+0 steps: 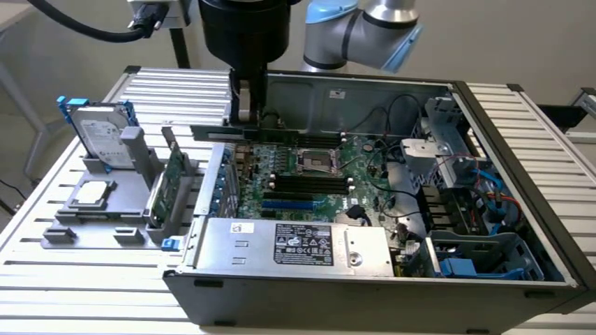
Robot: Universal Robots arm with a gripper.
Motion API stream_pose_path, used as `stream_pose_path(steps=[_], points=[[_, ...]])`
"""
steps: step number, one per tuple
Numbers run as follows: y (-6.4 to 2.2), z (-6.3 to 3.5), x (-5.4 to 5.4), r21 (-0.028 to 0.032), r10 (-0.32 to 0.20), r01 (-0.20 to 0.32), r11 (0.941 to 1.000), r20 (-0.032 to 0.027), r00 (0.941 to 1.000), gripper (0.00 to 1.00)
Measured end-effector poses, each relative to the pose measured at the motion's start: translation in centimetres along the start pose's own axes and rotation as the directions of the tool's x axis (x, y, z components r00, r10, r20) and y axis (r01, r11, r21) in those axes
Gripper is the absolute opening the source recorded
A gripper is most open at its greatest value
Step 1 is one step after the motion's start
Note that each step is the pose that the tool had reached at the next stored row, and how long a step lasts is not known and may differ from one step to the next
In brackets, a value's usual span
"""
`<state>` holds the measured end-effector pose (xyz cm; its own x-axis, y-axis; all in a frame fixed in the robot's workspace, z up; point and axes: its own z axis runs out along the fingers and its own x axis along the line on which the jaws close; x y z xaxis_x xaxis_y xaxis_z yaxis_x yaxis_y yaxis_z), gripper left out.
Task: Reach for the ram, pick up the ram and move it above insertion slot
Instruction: 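Pick up the ram and move it above insertion slot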
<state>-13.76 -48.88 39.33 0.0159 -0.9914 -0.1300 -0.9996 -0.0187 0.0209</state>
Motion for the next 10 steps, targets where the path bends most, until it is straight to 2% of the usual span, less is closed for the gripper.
stream_pose_path(steps=[10], points=[[-3.21, 0.11, -1.4, -0.0001, 0.000, 0.000, 1.0000, -0.0001, 1.0000, 0.13]])
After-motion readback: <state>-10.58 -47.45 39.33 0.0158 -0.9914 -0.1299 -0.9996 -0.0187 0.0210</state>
